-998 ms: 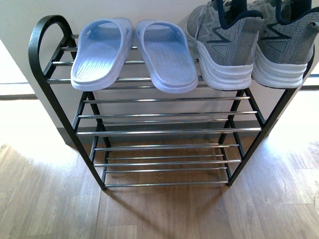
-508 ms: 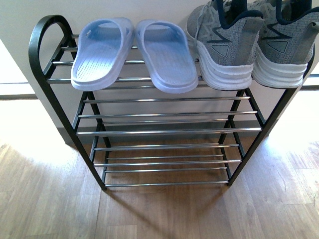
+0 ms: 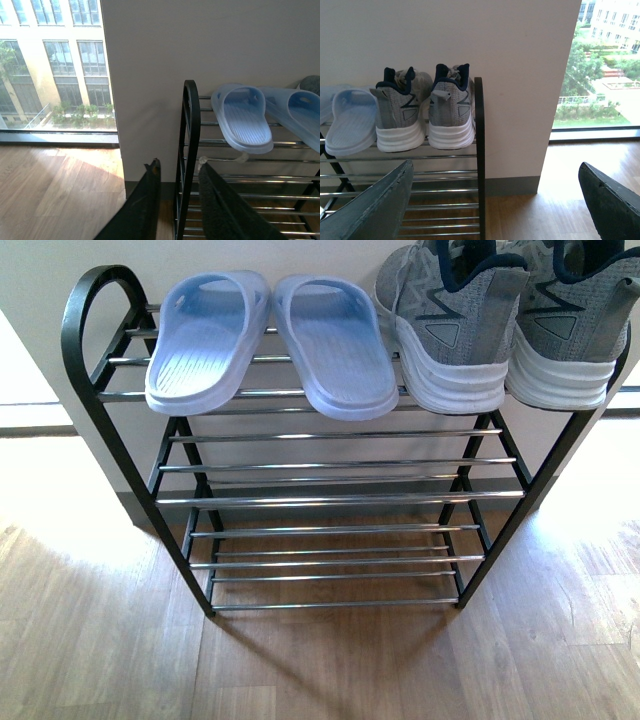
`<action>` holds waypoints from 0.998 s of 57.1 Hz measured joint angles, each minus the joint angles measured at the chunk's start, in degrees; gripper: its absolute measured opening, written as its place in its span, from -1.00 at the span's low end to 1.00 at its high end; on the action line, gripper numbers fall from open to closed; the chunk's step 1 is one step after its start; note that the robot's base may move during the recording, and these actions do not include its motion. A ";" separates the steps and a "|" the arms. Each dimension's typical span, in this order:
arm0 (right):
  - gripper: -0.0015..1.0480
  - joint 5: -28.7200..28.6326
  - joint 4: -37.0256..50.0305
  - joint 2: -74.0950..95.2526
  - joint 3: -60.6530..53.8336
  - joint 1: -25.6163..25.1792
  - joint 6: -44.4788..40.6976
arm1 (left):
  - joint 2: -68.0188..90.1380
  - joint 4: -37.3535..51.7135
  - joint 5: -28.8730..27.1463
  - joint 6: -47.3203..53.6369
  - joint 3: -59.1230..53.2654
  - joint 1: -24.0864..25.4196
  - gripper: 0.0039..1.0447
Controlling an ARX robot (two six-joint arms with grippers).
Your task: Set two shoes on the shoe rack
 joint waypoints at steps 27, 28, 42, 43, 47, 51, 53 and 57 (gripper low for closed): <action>0.82 0.00 0.00 -0.02 0.00 0.00 0.00 | -0.02 0.00 0.00 0.04 0.00 0.00 0.82; 0.82 0.00 0.00 0.00 0.00 0.00 0.00 | -0.02 -0.02 0.02 0.02 0.00 0.00 0.81; 0.82 -0.02 0.00 0.00 0.00 0.00 -0.02 | -0.02 0.00 0.00 0.02 0.00 0.00 0.83; 0.82 0.00 0.00 -0.02 0.00 0.00 -0.02 | -0.02 0.00 0.00 0.02 0.00 0.00 0.83; 0.82 0.00 0.00 -0.02 0.00 0.00 0.00 | -0.02 0.00 0.00 0.02 0.00 0.00 0.83; 0.82 0.02 0.00 -0.02 0.00 0.00 0.00 | -0.02 -0.02 0.02 0.04 0.00 0.00 0.83; 0.82 0.00 0.00 -0.02 0.00 0.00 0.00 | -0.02 0.00 -0.02 0.04 0.00 0.00 0.83; 0.82 -0.02 0.00 -0.02 0.00 0.00 0.00 | -0.02 -0.02 0.00 0.02 0.00 0.00 0.83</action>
